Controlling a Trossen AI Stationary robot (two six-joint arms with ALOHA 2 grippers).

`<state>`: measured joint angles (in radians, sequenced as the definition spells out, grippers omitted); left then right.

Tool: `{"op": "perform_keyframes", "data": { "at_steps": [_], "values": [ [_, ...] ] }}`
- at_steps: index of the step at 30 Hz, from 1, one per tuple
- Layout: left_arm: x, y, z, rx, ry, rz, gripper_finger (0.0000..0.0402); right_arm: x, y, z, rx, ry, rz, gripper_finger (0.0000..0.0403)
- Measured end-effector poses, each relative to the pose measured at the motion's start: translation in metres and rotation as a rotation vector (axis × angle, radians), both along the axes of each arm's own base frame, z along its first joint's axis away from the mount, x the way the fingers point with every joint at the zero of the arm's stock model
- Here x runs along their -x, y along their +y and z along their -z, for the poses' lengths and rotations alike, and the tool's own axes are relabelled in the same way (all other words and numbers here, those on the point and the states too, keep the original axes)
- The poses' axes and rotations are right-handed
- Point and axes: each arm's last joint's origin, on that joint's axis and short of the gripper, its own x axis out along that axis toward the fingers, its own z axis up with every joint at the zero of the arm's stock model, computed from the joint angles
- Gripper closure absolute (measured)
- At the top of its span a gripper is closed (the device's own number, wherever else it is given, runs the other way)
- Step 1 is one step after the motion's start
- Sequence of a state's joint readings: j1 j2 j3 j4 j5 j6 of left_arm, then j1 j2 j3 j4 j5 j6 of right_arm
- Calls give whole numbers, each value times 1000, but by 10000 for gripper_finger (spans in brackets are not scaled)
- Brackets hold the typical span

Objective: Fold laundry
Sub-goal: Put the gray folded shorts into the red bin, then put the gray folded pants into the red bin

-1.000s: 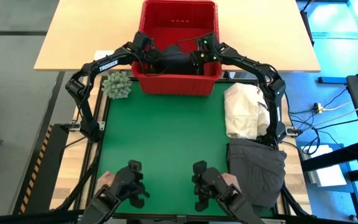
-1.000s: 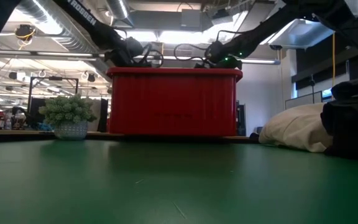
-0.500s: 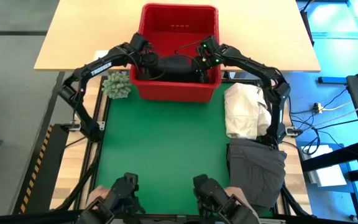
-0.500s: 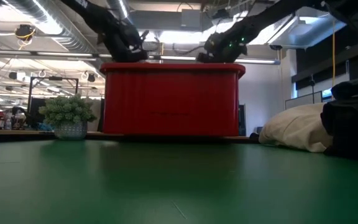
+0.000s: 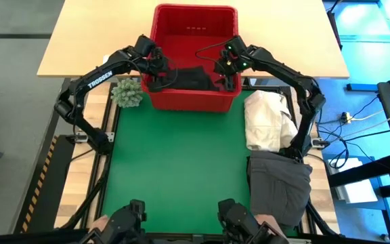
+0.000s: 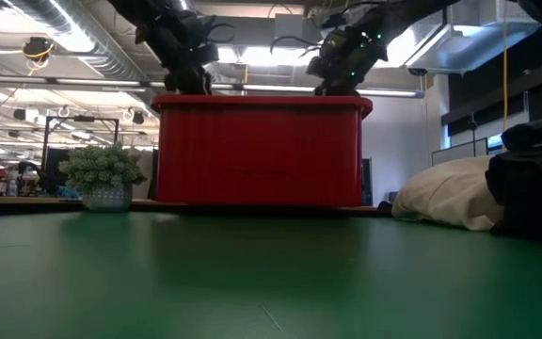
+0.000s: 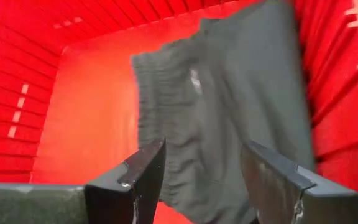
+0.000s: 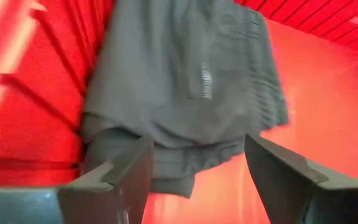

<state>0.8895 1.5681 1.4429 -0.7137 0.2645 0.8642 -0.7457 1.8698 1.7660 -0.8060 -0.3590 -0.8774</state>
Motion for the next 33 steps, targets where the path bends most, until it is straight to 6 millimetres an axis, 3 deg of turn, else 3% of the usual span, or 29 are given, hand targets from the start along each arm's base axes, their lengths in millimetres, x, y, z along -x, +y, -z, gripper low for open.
{"op": "perform_keyframes", "data": {
  "at_steps": [8,15,19,24,33],
  "values": [
    [4,-26,-27,-12,-85,19,202,-1,34,-30,28,-47,-56,153],
    [16,-77,-71,-8,-261,22,202,-6,75,-67,54,-177,-75,153],
    [20,-108,-82,67,-340,66,204,-11,99,-76,27,-203,-94,153],
    [13,-142,-60,130,-314,130,220,-27,131,-63,-61,-163,-141,153],
    [2,-197,0,159,-321,93,250,-51,199,-6,-52,-21,-134,153]
  ]
}}
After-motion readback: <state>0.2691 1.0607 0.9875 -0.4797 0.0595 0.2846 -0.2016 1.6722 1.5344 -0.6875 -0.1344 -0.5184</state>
